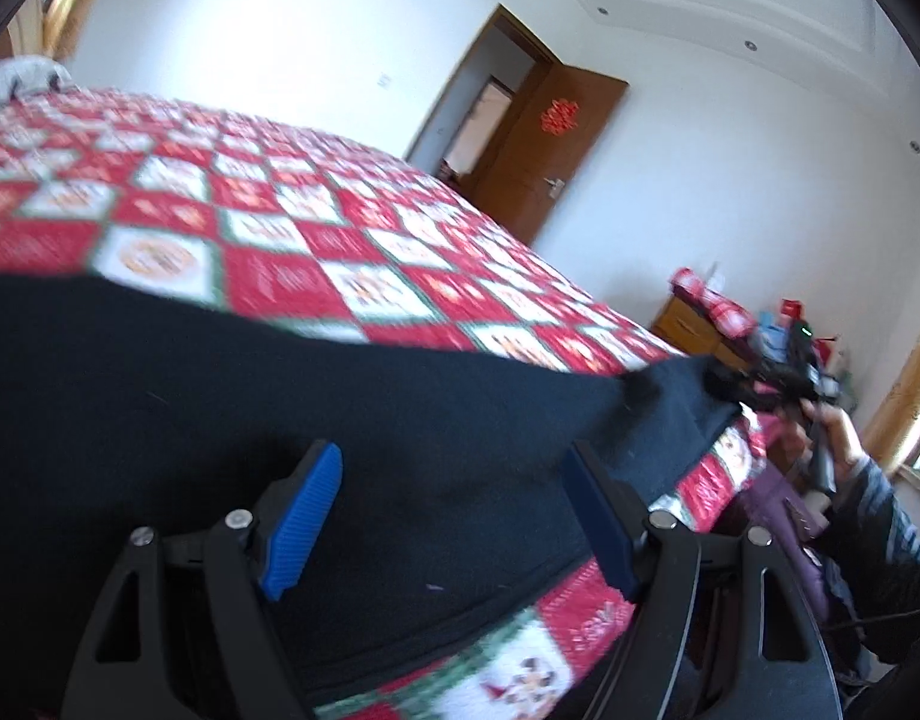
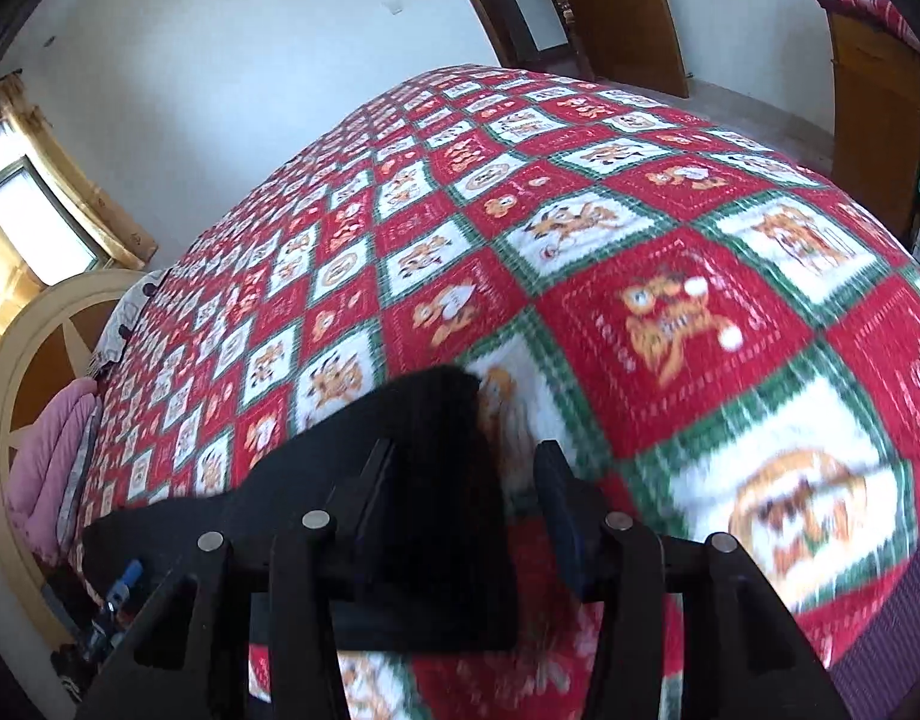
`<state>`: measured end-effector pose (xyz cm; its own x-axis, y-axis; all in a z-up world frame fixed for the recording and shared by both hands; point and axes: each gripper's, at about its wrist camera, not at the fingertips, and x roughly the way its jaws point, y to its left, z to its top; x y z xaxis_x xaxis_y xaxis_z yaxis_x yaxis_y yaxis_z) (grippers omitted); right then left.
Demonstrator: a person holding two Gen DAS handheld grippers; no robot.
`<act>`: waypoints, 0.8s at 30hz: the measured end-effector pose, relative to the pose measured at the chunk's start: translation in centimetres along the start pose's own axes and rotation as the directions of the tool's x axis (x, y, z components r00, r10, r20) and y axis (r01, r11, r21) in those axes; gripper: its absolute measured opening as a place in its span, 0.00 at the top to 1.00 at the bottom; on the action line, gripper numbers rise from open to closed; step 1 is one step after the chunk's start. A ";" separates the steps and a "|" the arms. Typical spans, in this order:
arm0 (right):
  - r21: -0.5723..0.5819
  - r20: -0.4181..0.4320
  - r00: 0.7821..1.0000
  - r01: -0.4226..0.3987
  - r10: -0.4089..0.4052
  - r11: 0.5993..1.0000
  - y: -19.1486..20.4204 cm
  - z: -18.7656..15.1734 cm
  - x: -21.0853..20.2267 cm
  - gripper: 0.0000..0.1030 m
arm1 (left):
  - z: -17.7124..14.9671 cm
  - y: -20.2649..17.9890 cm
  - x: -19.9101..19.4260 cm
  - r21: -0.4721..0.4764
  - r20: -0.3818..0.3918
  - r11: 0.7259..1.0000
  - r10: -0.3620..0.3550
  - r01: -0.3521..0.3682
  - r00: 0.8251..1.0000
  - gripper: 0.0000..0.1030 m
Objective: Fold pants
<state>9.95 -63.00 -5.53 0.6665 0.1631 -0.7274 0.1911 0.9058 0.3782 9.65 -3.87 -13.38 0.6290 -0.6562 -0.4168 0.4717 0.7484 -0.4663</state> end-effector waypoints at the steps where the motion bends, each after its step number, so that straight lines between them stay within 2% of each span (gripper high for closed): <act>1: -0.017 0.000 1.000 -0.012 0.012 1.000 0.3 -0.7 -0.3 0.53 | 0.3 0.3 -0.7 0.010 0.010 1.000 0.019 -0.019 1.000 0.23; 5: -0.069 0.026 0.999 0.024 -0.022 0.997 1.0 -1.8 -0.7 0.53 | 1.2 2.6 -3.8 0.021 0.025 0.995 0.099 -0.100 0.995 0.23; 9: 0.008 0.073 0.996 -0.047 0.046 0.999 -0.5 -1.5 -1.6 0.53 | 1.5 5.2 -7.2 0.039 0.031 0.980 0.195 -0.196 0.980 0.23; 11: 0.047 0.134 0.986 -0.104 0.097 0.993 -1.2 -1.3 -2.5 0.53 | 1.6 7.1 -9.0 0.049 0.023 0.960 0.275 -0.276 0.961 0.23; 12: 0.076 0.162 0.983 -0.103 0.089 0.992 -1.6 -1.0 -2.8 0.52 | 1.6 7.9 -9.5 0.049 0.018 0.952 0.301 -0.301 0.954 0.23; 15: 0.152 0.174 0.984 0.017 -0.044 0.988 -2.6 0.2 -2.7 0.52 | 1.7 10.6 -11.8 0.038 0.021 0.914 0.403 -0.404 0.915 0.23; 18: 0.146 0.172 0.985 -0.004 -0.022 0.989 -1.7 0.3 -2.7 0.52 | 1.7 13.4 -14.4 0.008 0.034 0.871 0.491 -0.491 0.871 0.23; 20: 0.112 0.200 0.979 0.008 -0.030 0.994 -0.2 -0.5 -3.1 0.52 | 1.7 16.2 -15.7 -0.050 0.010 0.839 0.543 -0.542 0.840 0.24; 23: 0.085 0.247 0.967 0.037 -0.057 0.996 1.6 -1.8 -3.7 0.52 | 1.9 19.2 -16.6 -0.119 -0.015 0.824 0.556 -0.554 0.831 0.30; 24: 0.093 0.256 0.965 0.037 -0.060 0.995 1.9 -2.3 -3.7 0.52 | 2.2 20.1 -16.6 -0.132 -0.027 0.827 0.549 -0.547 0.836 0.33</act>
<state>6.18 -60.95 -3.38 0.8160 0.0033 -0.5780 0.2818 0.8709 0.4028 10.04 22.24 -14.17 0.7679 -0.1405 -0.6250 -0.0357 0.9647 -0.2607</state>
